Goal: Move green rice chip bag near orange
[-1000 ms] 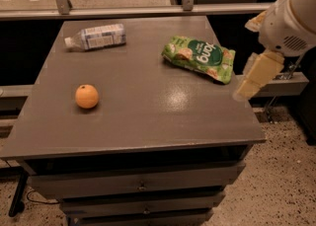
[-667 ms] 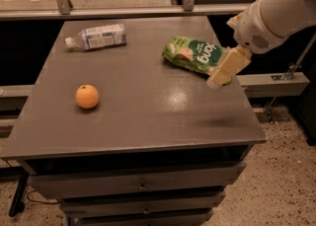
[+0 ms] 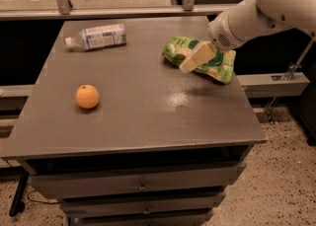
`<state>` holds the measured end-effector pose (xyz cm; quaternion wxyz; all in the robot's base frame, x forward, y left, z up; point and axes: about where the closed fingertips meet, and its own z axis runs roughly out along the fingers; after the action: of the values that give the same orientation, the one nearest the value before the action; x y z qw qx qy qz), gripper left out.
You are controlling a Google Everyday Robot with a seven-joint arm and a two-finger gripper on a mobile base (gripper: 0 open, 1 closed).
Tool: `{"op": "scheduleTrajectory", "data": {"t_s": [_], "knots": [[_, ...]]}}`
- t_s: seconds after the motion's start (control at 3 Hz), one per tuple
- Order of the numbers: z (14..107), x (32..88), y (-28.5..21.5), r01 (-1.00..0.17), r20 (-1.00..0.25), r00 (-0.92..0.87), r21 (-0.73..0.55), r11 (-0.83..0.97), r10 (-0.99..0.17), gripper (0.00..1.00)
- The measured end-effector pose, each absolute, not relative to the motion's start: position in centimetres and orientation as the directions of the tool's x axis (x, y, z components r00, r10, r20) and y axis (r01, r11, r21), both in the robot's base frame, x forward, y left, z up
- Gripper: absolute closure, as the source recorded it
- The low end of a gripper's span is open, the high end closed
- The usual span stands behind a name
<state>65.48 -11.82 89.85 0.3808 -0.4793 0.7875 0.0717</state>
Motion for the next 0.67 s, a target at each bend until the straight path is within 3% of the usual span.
{"op": "scheduleTrajectory", "data": {"t_s": [0.33,0.67], "knots": [[87.4,68.8,-11.8,-0.778,-0.692,-0.282,-0.24,0.581,-0.664,0.0],[85.7,70.7,-12.3,-0.761,-0.697,-0.285,-0.253,0.597,-0.658,0.18]]}}
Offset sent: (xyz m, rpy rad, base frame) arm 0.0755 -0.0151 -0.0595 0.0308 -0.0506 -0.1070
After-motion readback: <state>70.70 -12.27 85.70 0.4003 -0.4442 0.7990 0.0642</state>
